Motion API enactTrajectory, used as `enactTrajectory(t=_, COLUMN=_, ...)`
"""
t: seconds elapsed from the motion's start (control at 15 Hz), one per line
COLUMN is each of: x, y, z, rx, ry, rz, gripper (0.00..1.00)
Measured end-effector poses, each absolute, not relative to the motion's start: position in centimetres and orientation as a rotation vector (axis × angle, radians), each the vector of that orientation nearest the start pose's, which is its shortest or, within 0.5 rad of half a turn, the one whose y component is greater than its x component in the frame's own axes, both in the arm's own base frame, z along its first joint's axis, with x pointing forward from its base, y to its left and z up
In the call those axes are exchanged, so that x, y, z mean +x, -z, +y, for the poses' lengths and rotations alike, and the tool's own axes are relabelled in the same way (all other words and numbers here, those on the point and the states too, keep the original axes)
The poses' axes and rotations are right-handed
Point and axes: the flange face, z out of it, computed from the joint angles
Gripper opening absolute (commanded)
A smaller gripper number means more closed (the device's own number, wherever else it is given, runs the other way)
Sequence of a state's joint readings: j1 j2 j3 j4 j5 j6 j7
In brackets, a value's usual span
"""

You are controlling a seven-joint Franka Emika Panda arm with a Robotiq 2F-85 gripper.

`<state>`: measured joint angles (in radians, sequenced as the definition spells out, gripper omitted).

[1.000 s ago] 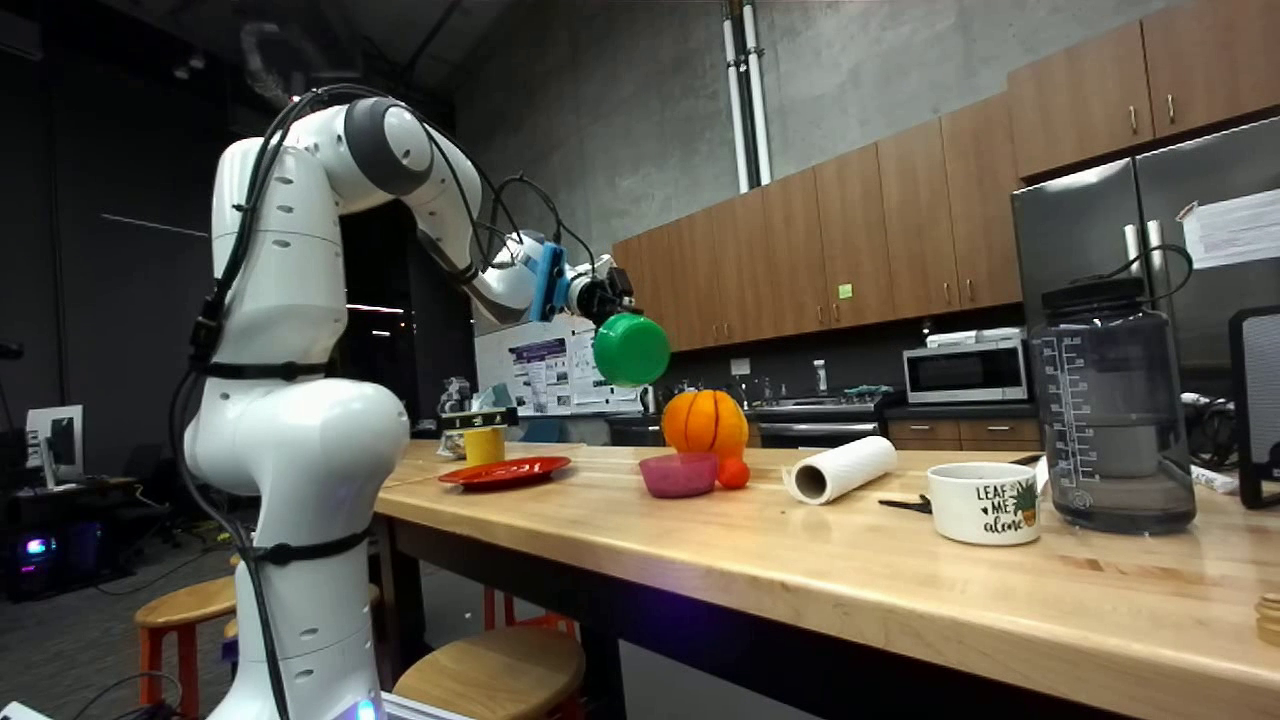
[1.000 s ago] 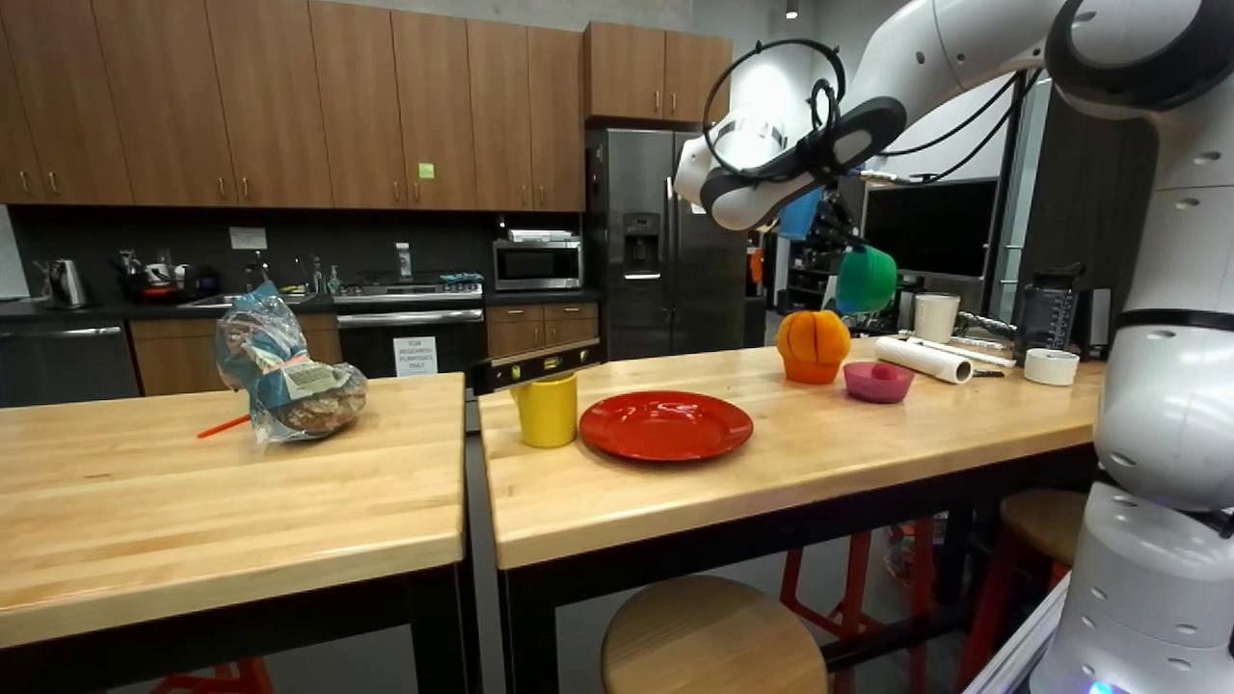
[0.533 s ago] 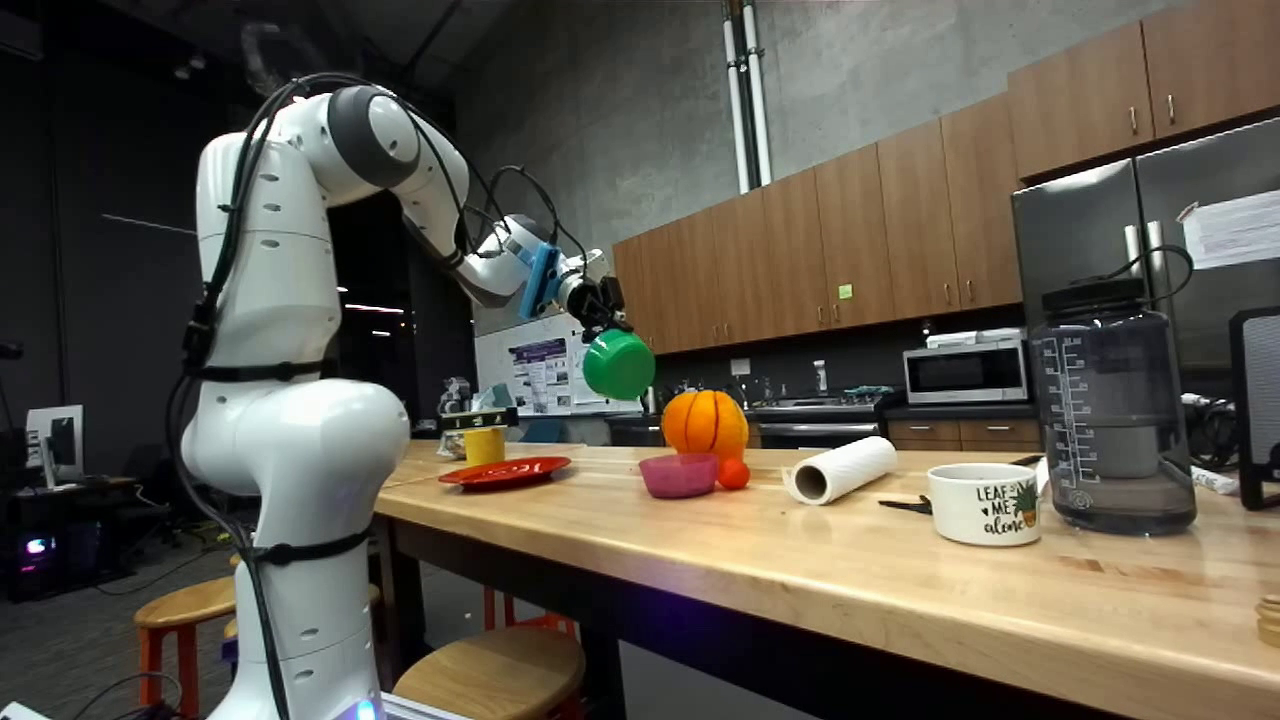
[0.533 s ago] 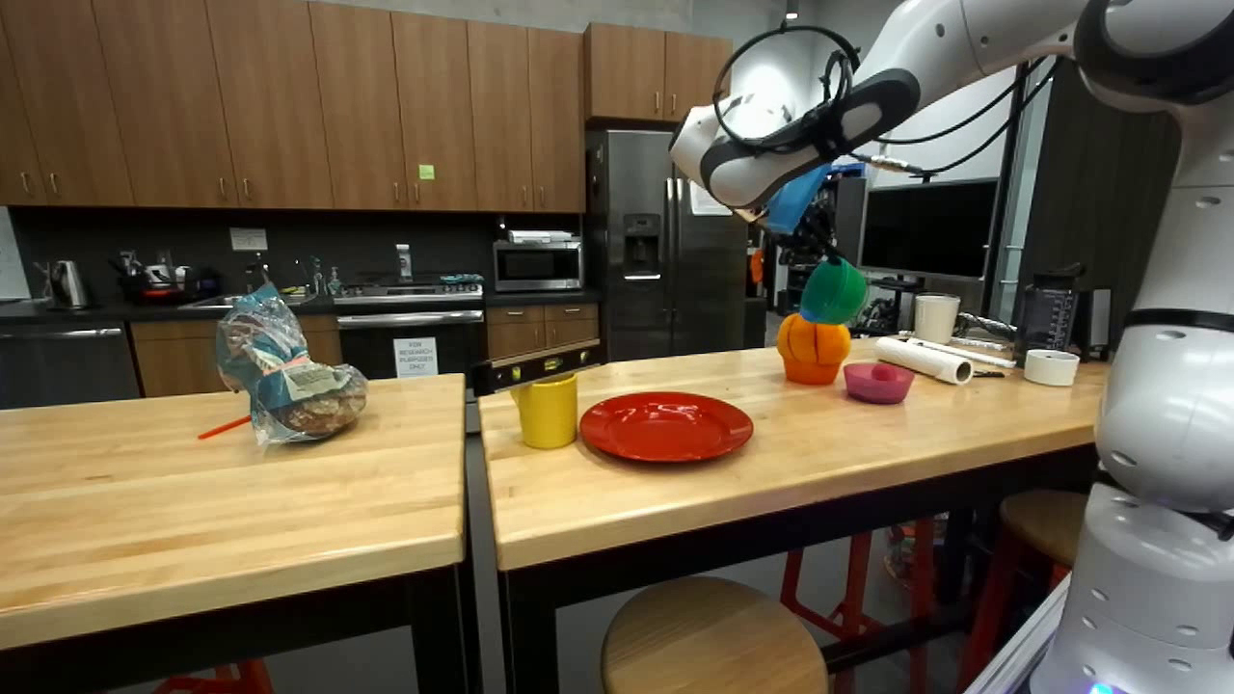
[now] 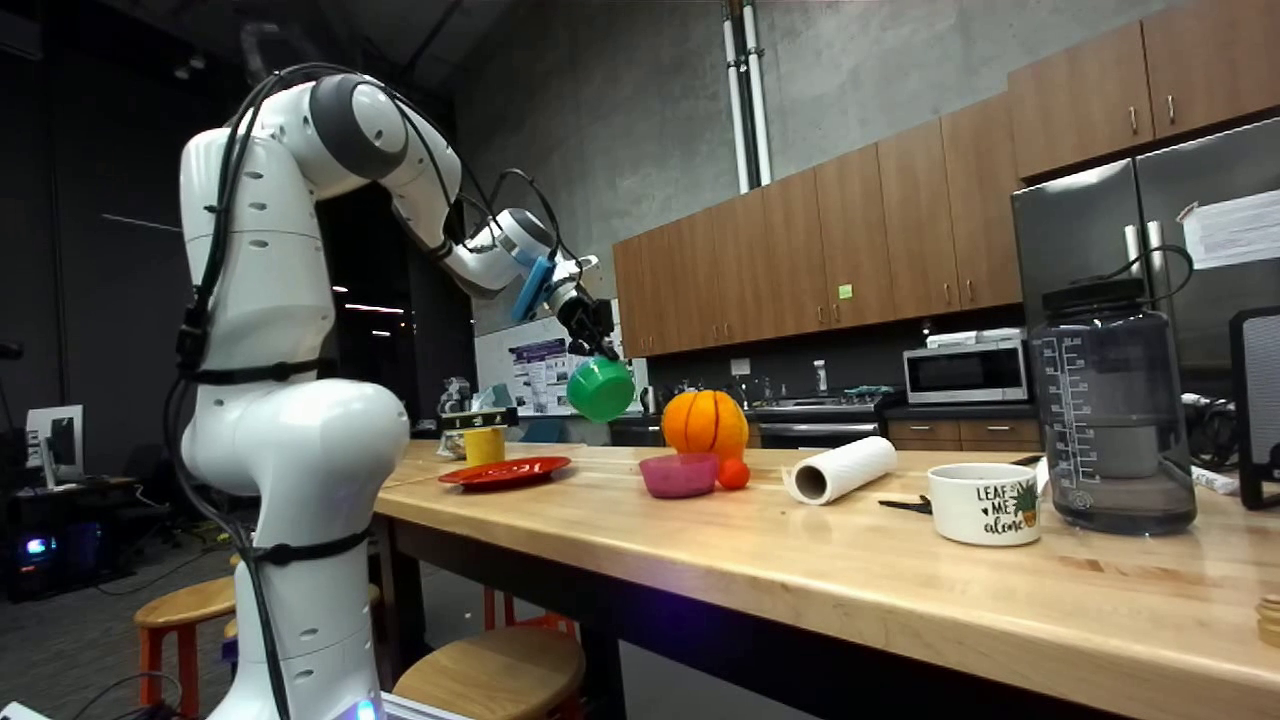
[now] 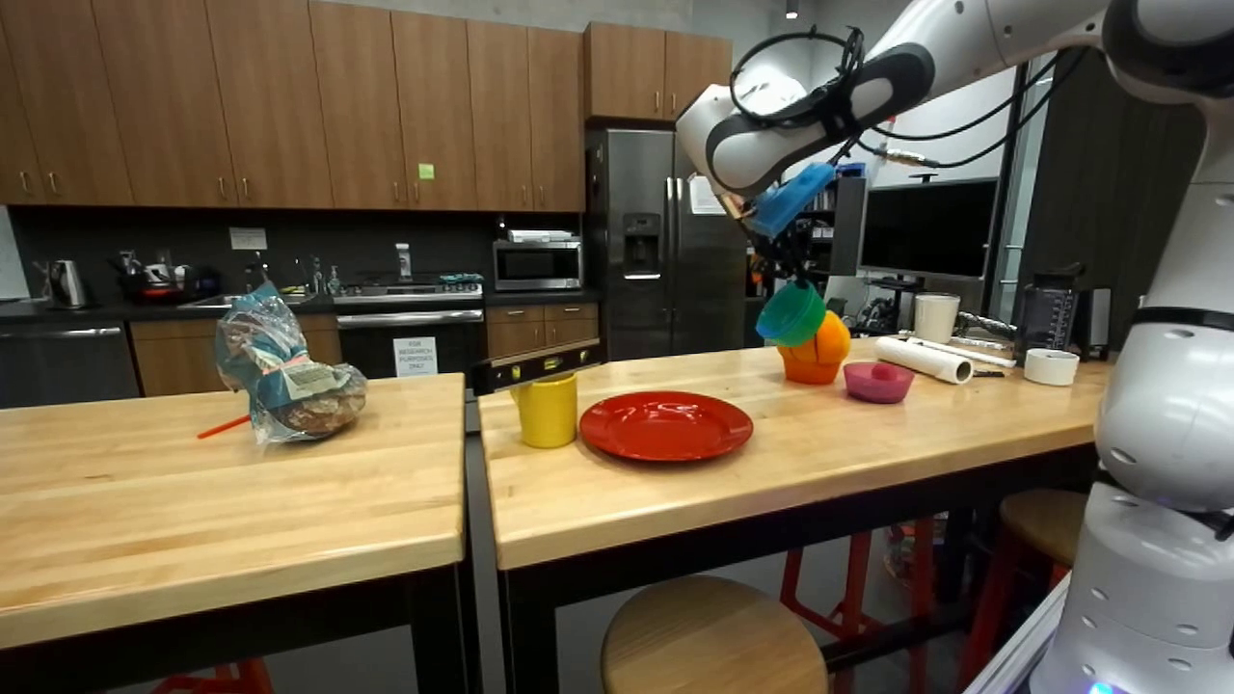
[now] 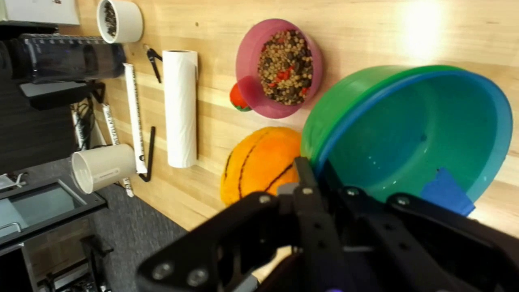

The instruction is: Lift the blue and green bowl, pour some of its content into the purple bowl and then put it back on the table

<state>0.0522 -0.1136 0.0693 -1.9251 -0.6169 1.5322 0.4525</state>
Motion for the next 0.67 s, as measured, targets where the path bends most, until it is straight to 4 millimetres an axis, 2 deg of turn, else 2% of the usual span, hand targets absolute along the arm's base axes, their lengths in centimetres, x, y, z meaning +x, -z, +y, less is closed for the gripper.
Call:
enactTrajectory(t=0.27, x=50.1, y=-52.3, z=-0.5, rx=2.567, ry=0.056, rz=-0.36, gripper=0.02)
enactTrajectory(t=0.67, x=48.9, y=-50.6, z=-2.2, rx=2.749, ry=-0.021, rz=-0.47, gripper=0.02)
